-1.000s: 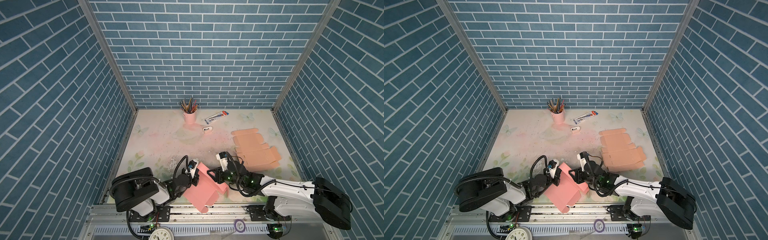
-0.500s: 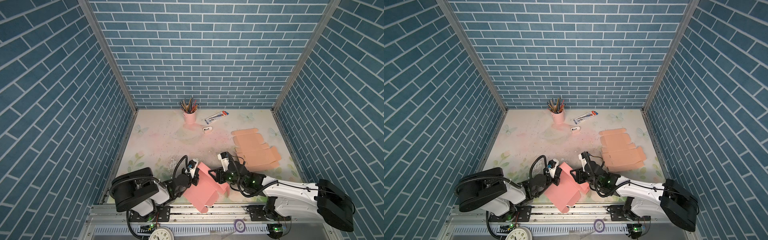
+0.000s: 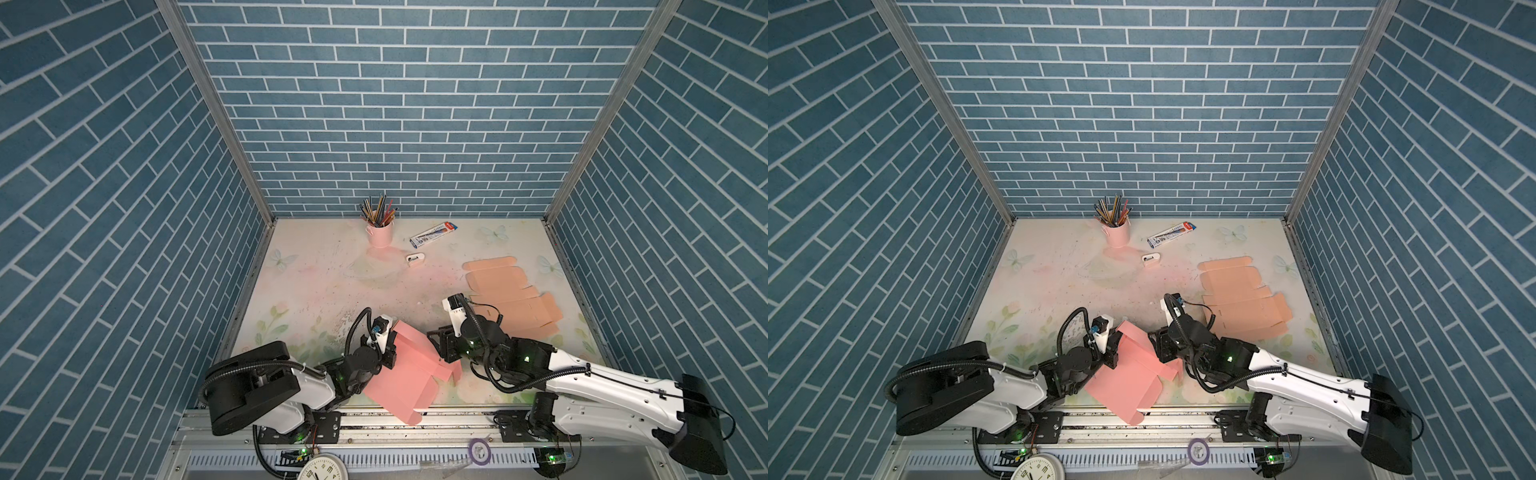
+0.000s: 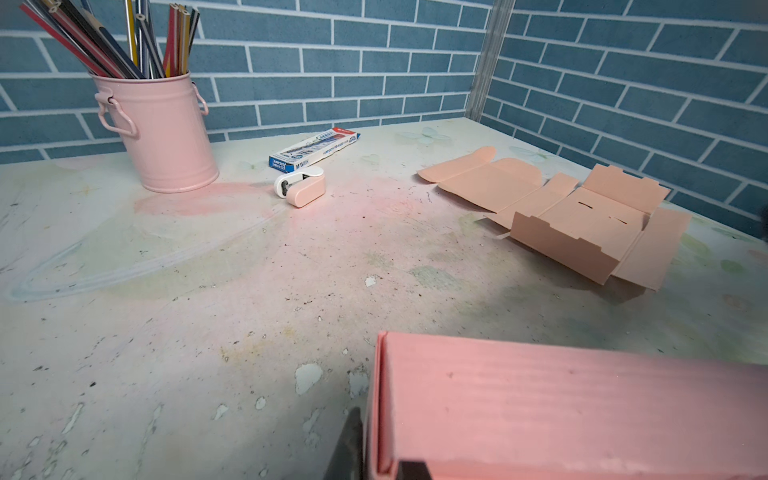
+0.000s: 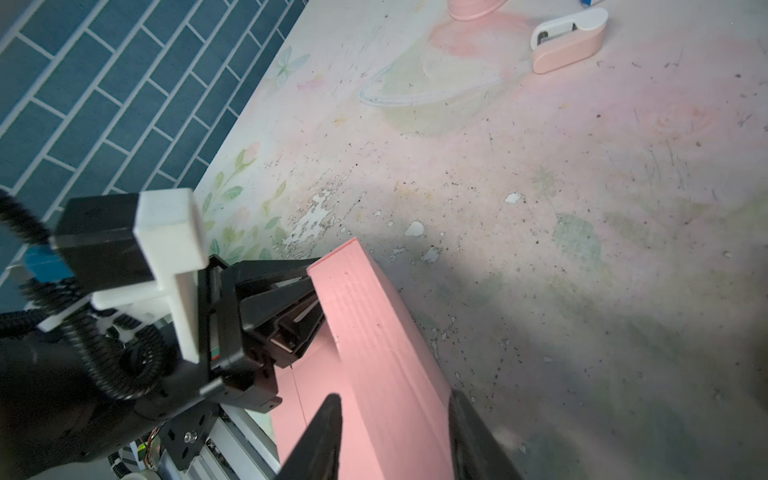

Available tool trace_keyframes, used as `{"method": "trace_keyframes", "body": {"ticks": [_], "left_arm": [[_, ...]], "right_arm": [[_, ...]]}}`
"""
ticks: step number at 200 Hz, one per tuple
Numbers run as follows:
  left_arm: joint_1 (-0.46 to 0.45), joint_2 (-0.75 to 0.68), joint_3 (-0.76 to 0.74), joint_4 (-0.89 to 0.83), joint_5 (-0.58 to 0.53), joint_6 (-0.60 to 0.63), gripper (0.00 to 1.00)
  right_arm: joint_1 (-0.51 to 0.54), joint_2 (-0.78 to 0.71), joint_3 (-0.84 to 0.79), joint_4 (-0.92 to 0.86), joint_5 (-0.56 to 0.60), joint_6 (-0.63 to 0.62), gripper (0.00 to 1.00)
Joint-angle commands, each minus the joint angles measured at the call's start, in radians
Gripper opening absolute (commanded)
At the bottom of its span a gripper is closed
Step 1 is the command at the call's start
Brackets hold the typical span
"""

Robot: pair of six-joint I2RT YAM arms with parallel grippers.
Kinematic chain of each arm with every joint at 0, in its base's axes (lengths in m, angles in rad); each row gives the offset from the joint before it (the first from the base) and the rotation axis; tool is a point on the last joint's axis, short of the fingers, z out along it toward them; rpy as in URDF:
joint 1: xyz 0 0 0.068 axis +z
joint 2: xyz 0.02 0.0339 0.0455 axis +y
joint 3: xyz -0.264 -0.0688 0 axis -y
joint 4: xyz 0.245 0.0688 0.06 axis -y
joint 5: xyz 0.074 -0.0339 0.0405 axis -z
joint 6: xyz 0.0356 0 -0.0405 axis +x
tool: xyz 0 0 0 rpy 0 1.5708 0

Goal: Fold the paper box

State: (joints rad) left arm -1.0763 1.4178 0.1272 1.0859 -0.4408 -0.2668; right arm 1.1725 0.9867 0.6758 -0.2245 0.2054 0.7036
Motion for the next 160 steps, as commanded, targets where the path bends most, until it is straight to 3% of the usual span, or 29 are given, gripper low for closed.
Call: {"method": "trace_keyframes", "body": {"ticks": [1, 37, 73, 123, 160], "left_arm": [[0.011, -0.01, 0.052, -0.112, -0.063, -0.061, 0.13], [0.036, -0.06, 0.11, -0.278, -0.057, -0.107, 0.12], [0.091, -0.144, 0.111, -0.399, -0.012, -0.182, 0.11], [0.092, -0.214, 0.098, -0.423, 0.017, -0.169, 0.1], [0.092, -0.211, 0.098, -0.413, 0.035, -0.18, 0.1]], "right_arm": [[0.036, 0.026, 0.044, -0.136, 0.101, -0.04, 0.4], [0.093, 0.085, 0.106, -0.184, 0.179, -0.021, 0.31], [0.096, 0.05, 0.075, -0.159, 0.214, 0.005, 0.2], [0.095, 0.04, 0.068, -0.229, 0.275, 0.07, 0.07], [0.096, 0.03, 0.049, -0.234, 0.299, 0.099, 0.06]]}}
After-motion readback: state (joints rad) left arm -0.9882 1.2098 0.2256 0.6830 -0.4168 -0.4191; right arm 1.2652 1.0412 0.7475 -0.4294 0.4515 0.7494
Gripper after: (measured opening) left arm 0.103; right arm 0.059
